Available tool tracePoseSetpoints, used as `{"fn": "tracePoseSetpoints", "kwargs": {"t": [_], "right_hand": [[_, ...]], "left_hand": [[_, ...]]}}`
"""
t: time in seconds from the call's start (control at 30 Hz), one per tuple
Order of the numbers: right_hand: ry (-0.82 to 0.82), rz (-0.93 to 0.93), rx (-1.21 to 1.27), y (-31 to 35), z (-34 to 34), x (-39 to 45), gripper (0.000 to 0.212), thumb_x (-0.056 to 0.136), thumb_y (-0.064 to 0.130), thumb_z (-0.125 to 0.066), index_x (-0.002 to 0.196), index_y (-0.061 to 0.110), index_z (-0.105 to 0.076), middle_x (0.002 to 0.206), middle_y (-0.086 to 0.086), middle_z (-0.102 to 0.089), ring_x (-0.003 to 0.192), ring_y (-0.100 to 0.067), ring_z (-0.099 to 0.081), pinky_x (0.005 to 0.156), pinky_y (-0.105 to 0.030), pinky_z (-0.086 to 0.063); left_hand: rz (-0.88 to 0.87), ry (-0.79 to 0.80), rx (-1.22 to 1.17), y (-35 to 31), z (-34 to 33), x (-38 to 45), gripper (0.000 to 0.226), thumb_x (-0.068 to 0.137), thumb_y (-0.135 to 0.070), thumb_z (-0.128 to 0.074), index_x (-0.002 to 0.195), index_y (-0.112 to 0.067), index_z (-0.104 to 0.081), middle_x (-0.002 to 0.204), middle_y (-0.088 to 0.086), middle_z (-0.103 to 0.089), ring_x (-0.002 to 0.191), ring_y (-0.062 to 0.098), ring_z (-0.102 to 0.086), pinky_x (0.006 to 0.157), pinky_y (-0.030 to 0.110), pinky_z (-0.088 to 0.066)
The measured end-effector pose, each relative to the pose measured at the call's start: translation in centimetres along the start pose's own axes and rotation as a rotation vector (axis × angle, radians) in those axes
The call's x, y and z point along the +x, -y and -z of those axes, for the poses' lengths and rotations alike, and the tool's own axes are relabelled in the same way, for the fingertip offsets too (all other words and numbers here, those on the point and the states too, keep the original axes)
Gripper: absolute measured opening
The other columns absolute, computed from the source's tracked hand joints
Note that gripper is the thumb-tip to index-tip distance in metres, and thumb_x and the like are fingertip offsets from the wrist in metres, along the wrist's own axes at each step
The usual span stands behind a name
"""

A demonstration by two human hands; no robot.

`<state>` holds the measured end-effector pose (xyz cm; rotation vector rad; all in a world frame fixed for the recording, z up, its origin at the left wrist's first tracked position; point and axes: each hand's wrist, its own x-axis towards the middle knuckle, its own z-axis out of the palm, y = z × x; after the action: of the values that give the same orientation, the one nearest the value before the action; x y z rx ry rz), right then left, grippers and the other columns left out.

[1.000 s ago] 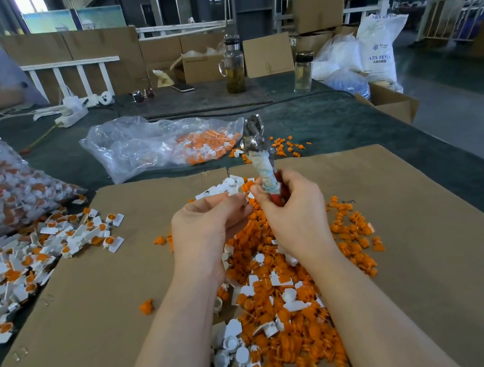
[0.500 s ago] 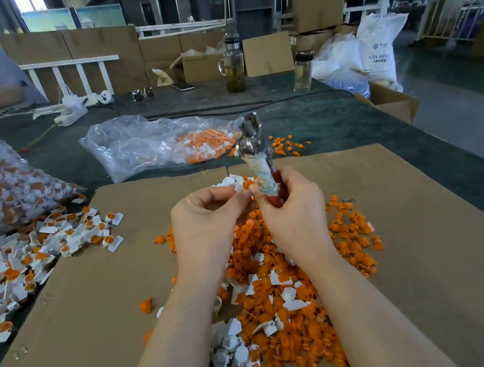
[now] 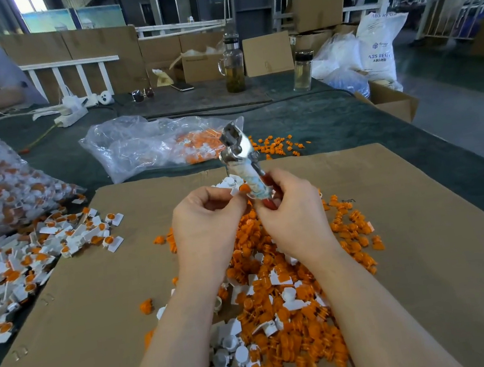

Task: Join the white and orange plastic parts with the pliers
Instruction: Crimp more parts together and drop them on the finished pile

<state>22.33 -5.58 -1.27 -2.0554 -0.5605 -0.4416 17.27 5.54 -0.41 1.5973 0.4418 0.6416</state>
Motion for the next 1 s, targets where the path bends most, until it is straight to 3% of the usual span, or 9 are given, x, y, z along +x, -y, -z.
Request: {"fn": "tracePoseSetpoints", "kwargs": {"t": [0.17, 0.3, 0.4, 0.57, 0.7, 0.8, 1.0], "right_hand": [[0.082, -0.027, 0.023, 0.0, 0.4, 0.3, 0.016, 0.085, 0.016, -0.065, 0.1, 0.019, -0.067, 0.076, 0.013, -0.062, 0.069, -0.005, -0.056, 0.061, -0.024, -0.042], [0.161, -0.112, 0.124, -0.4, 1.4, 0.5, 0.017, 0.088, 0.016, -0.064, 0.104, 0.018, -0.069, 0.088, 0.008, -0.069, 0.082, -0.007, -0.063, 0.075, -0.035, -0.055], [0.196, -0.155, 0.115, -0.7, 1.9, 0.5, 0.017, 0.089, 0.017, -0.064, 0.104, 0.016, -0.069, 0.092, 0.002, -0.07, 0.087, -0.013, -0.065, 0.082, -0.044, -0.055], [0.197, -0.166, 0.179, -1.0, 2.2, 0.5, 0.016, 0.087, 0.017, -0.066, 0.101, 0.023, -0.07, 0.086, 0.011, -0.068, 0.081, -0.001, -0.062, 0.071, -0.023, -0.052], [0.322, -0.193, 0.203, -1.1, 2.9, 0.5, 0.014, 0.086, 0.015, -0.066, 0.094, 0.027, -0.067, 0.089, 0.003, -0.069, 0.083, -0.006, -0.063, 0.073, -0.022, -0.051], [0.434, -0.173, 0.136, -1.1, 3.1, 0.5, 0.016, 0.086, 0.017, -0.068, 0.101, 0.021, -0.066, 0.091, 0.001, -0.067, 0.082, -0.012, -0.063, 0.077, -0.031, -0.051], [0.24, -0.074, 0.103, -0.2, 1.9, 0.3, 0.02, 0.088, 0.027, -0.068, 0.105, 0.017, -0.068, 0.089, 0.007, -0.067, 0.084, -0.008, -0.062, 0.074, -0.029, -0.052]], "left_hand": [[0.005, -0.006, -0.006, 0.4, 0.0, 0.2, 0.014, 0.08, -0.02, -0.081, 0.071, -0.018, -0.07, 0.068, 0.003, -0.073, 0.074, 0.027, -0.073, 0.077, 0.048, -0.06], [0.009, 0.024, -0.084, 0.4, 0.0, 0.3, 0.011, 0.083, -0.011, -0.077, 0.076, -0.014, -0.069, 0.067, 0.0, -0.073, 0.069, 0.015, -0.074, 0.066, 0.026, -0.057], [0.01, 0.038, -0.149, 0.3, 0.1, 0.3, 0.011, 0.084, -0.008, -0.075, 0.078, -0.012, -0.068, 0.069, 0.0, -0.074, 0.068, 0.014, -0.074, 0.06, 0.016, -0.054], [-0.012, 0.05, -0.174, 0.2, 0.3, 0.3, 0.008, 0.086, -0.009, -0.073, 0.081, -0.011, -0.067, 0.072, 0.002, -0.074, 0.069, 0.014, -0.074, 0.062, 0.016, -0.054], [-0.028, 0.048, -0.175, 0.3, 0.5, 0.4, 0.007, 0.086, -0.009, -0.072, 0.082, -0.012, -0.068, 0.072, 0.0, -0.074, 0.071, 0.015, -0.074, 0.064, 0.015, -0.055], [-0.036, 0.052, -0.188, 0.3, 0.8, 0.5, 0.006, 0.087, -0.009, -0.071, 0.083, -0.012, -0.068, 0.072, -0.002, -0.074, 0.072, 0.014, -0.074, 0.064, 0.014, -0.054], [-0.068, 0.038, 0.017, 0.4, 0.6, 0.6, 0.011, 0.086, -0.015, -0.075, 0.079, -0.017, -0.067, 0.068, -0.008, -0.073, 0.067, 0.006, -0.072, 0.061, 0.015, -0.052]]}}
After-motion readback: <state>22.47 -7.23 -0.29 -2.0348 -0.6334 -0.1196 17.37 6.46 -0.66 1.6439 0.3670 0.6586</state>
